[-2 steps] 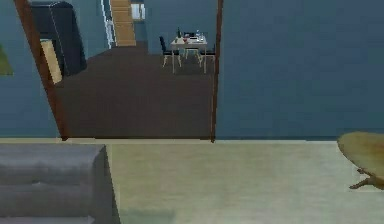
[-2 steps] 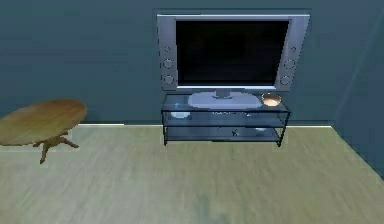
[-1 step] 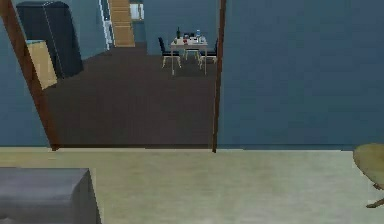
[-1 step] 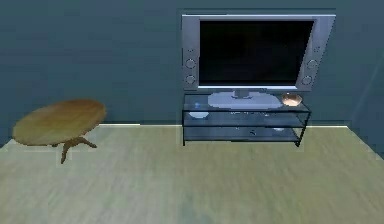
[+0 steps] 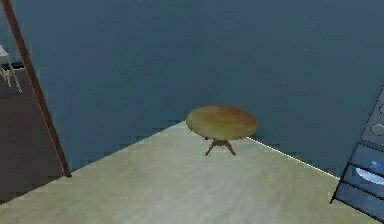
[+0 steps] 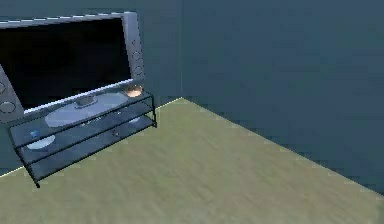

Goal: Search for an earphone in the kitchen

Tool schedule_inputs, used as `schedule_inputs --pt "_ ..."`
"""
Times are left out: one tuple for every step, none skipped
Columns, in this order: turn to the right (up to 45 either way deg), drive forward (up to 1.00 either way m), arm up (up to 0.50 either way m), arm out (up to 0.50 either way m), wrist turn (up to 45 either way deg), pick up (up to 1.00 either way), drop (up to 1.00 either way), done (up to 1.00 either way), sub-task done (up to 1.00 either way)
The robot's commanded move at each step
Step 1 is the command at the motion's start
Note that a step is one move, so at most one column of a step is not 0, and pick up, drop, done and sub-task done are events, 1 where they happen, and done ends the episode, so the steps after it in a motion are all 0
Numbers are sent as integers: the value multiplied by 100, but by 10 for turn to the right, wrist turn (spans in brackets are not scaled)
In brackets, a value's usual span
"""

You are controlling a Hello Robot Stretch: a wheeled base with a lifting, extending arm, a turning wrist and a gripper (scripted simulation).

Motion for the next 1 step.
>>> schedule_inputs --pt "450 0 0 0 0 0 0 0 0"
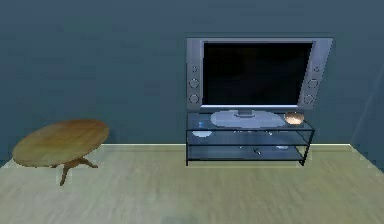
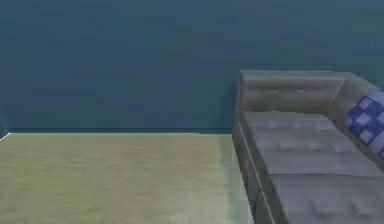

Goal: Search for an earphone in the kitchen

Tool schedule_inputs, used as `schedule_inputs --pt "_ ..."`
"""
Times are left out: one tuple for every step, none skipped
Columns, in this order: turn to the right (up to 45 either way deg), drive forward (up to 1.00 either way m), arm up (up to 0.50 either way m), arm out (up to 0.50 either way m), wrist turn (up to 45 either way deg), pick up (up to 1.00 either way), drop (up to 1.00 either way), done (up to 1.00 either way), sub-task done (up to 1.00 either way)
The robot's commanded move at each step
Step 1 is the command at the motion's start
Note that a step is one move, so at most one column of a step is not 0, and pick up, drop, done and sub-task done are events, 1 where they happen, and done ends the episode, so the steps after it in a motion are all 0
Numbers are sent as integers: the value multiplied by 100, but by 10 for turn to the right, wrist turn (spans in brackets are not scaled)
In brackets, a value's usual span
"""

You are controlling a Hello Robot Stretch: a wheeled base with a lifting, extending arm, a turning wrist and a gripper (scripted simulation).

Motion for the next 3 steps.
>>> schedule_inputs --pt "0 10 0 0 0 0 0 0 0" --pt "-450 0 0 0 0 0 0 0 0" --pt "-420 0 0 0 0 0 0 0 0"
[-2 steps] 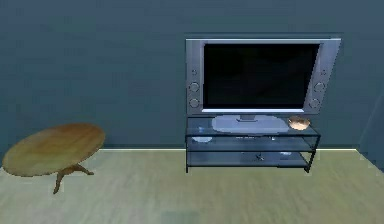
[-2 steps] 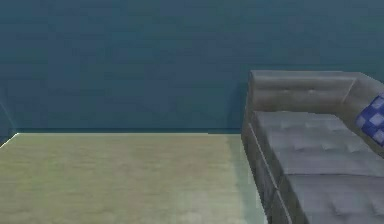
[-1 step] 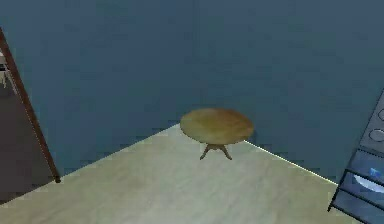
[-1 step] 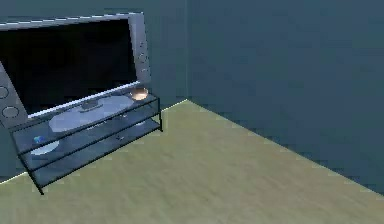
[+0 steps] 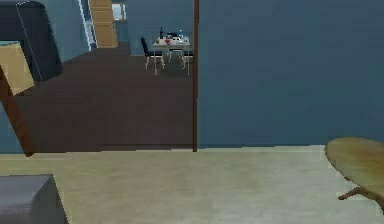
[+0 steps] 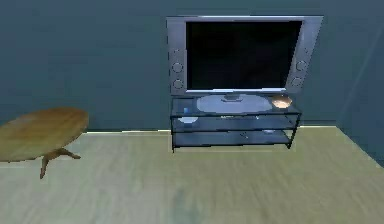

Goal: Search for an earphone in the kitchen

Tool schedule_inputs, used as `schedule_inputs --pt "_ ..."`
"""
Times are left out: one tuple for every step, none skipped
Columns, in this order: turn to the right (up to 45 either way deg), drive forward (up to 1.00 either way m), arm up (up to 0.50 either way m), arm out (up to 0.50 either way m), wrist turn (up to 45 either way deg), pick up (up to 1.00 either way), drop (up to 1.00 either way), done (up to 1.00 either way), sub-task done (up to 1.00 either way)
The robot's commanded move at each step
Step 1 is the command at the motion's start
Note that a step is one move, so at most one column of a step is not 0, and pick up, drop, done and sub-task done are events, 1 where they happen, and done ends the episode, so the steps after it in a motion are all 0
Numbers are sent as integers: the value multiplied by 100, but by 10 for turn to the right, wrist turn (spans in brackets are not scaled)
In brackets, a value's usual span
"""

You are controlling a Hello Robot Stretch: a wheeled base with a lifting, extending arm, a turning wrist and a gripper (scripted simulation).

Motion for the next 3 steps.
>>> schedule_inputs --pt "0 95 0 0 0 0 0 0 0" --pt "-420 0 0 0 0 0 0 0 0" --pt "0 100 0 0 0 0 0 0 0"
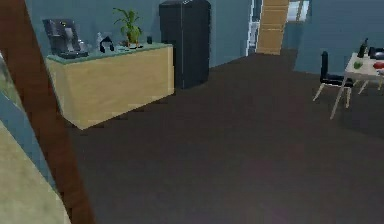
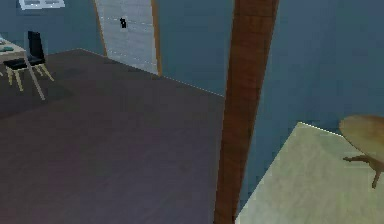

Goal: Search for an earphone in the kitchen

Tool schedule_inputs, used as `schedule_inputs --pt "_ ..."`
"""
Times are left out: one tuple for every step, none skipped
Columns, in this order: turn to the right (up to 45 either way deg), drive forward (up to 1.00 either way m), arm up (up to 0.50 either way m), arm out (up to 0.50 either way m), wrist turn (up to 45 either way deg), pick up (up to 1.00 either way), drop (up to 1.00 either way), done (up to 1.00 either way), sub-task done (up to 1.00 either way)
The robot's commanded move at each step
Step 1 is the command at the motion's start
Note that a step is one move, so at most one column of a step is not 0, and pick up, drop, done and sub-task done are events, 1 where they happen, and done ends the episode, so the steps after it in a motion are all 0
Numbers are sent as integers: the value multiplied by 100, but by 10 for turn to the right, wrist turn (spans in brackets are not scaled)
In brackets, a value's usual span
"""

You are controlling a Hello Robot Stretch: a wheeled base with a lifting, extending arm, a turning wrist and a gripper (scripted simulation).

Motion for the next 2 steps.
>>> schedule_inputs --pt "-30 0 0 0 0 0 0 0 0" --pt "0 80 0 0 0 0 0 0 0"
